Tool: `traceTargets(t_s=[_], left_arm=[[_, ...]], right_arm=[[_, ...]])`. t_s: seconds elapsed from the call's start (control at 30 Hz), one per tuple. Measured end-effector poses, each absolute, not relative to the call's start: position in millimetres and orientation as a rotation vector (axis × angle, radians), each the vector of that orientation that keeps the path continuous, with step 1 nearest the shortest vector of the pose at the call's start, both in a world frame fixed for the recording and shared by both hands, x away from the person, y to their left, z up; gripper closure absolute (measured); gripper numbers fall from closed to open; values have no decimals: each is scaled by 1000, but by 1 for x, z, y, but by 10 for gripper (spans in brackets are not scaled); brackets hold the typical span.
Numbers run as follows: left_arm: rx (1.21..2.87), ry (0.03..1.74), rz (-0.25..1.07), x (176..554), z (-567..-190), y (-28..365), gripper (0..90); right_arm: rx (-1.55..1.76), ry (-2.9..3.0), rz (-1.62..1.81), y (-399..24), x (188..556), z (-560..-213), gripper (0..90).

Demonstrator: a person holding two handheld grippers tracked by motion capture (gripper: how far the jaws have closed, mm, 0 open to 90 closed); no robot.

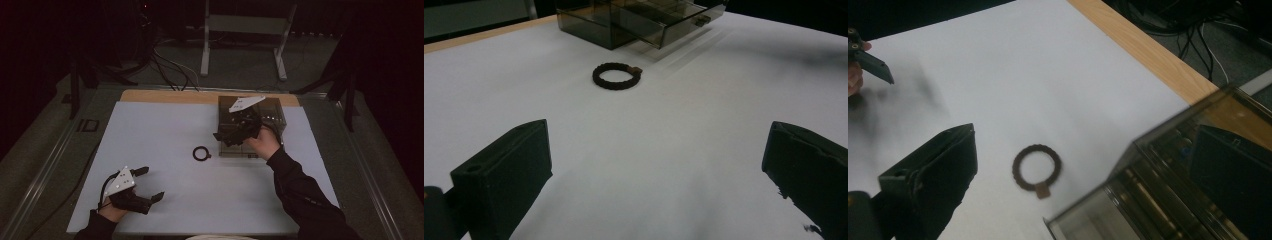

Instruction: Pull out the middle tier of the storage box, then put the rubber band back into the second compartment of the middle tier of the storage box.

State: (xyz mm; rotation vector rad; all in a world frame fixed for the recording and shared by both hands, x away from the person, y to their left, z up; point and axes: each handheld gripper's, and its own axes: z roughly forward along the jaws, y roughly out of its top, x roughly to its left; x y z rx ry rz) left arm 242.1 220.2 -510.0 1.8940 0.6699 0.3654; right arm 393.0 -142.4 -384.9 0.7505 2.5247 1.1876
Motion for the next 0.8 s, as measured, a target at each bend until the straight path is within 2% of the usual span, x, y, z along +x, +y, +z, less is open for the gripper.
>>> traceTargets(t_s=[0.33,0.8], left_arm=[[1890,670,366,242,-510,221,9],[1894,665,361,241,-510,220,9]], right_arm=[[740,2515,1203,-111,389,-390,0],[804,2525,1233,-70,380,-418,0]])
